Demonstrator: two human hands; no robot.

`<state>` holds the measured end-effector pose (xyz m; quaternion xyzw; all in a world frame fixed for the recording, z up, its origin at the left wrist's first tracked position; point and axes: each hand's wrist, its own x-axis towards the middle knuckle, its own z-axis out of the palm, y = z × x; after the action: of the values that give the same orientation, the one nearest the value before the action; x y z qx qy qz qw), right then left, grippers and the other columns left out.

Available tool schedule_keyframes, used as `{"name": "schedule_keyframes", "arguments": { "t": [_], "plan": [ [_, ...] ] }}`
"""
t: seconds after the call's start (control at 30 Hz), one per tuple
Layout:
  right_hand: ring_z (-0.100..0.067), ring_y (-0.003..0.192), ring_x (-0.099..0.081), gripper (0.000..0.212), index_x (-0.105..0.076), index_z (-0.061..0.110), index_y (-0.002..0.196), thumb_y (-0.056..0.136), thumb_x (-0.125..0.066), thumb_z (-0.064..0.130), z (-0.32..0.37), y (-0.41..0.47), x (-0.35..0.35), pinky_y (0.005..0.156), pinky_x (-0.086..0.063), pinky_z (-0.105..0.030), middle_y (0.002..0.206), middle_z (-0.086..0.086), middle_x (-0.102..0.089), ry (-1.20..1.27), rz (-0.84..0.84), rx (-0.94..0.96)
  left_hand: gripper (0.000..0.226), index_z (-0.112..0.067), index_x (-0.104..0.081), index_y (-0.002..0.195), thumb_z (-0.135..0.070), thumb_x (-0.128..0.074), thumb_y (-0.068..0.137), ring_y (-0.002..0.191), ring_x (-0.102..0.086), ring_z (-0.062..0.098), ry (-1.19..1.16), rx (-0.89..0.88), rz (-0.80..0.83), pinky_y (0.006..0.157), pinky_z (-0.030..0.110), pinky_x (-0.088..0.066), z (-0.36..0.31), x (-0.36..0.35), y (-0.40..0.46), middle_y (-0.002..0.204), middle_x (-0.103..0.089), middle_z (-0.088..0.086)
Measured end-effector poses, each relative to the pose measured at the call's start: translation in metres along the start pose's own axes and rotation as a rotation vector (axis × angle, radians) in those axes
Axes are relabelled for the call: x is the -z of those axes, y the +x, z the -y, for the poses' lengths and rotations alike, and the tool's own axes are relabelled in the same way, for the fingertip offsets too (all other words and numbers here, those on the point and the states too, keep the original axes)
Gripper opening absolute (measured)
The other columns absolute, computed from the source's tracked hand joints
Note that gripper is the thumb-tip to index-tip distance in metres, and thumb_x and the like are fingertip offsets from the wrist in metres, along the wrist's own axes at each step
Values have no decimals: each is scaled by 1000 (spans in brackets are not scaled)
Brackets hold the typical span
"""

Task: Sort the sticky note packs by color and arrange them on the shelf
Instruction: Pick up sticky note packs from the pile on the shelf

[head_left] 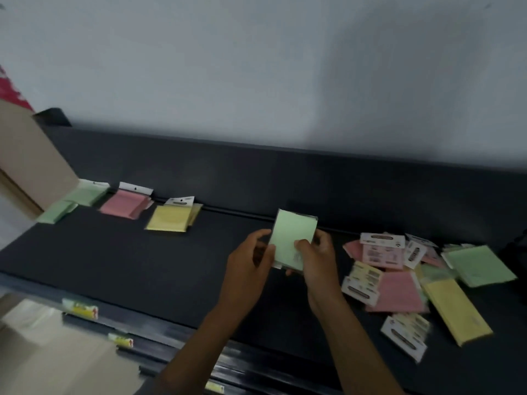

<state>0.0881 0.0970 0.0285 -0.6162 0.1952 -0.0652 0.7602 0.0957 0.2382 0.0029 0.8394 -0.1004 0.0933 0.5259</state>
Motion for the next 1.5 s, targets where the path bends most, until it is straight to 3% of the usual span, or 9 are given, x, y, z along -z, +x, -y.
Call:
{"name": "schedule_keyframes", "arguments": {
  "t": [0.3,0.67,0.83,0.93,1.07,1.2,1.33,1.5],
  "plan": [
    [-21,86,-69,27,-49,14,121,96,-55,6,-29,-32,-154,47,-52,-29,108,-4,-66,-49,185,-23,32,-22,-59,131,-29,-61,100,86,-68,-1,66,61,-199,72,23,-57,64,144,-8,96,-71,-11],
    [-26,83,-70,23,-48,18,125,102,-52,16,-73,-99,-346,48,-53,-32,109,-11,-67,-39,375,-50,23,-26,-63,124,-28,-57,102,91,-68,6,143,121,-390,76,33,-58,131,326,-44,104,-71,-11],
    [-22,82,-69,22,-49,15,123,101,-53,13,-89,-137,-417,51,-55,-28,109,-12,-66,-39,471,-92,23,-27,-63,124,-26,-56,102,94,-65,-1,218,181,-472,77,21,-56,154,397,-70,107,-69,-16],
    [-21,81,-69,23,-48,13,123,101,-54,12,-97,-154,-444,47,-54,-25,110,-11,-66,-34,531,-122,23,-26,-64,124,-25,-55,102,92,-64,-1,233,225,-522,70,13,-52,165,424,-84,105,-69,-14],
    [-21,96,-71,26,-55,21,125,100,-59,25,-112,-159,-468,62,-62,-33,118,-5,-67,-192,622,10,25,-29,-60,126,-32,-55,102,85,-65,-3,228,288,-632,63,13,-53,178,440,-94,98,-71,-11],
    [-15,87,-72,21,-64,23,121,100,-59,26,-120,-155,-487,59,-62,-34,106,2,-71,-249,684,93,33,-32,-54,132,-37,-57,100,78,-66,1,223,365,-708,61,8,-49,189,449,-94,89,-69,-12],
    [-15,80,-73,14,-66,32,112,100,-60,28,-132,-146,-511,63,-64,-44,92,7,-72,-271,719,71,42,-30,-51,138,-40,-59,98,76,-65,3,243,409,-718,61,9,-51,202,460,-84,82,-62,-18],
    [0,71,-70,10,-62,31,106,100,-60,24,-131,-119,-553,51,-57,-23,90,15,-68,-222,737,67,44,-31,-51,139,-44,-59,97,77,-64,2,279,433,-705,59,9,-50,220,484,-48,88,-64,-16]
  ]
}}
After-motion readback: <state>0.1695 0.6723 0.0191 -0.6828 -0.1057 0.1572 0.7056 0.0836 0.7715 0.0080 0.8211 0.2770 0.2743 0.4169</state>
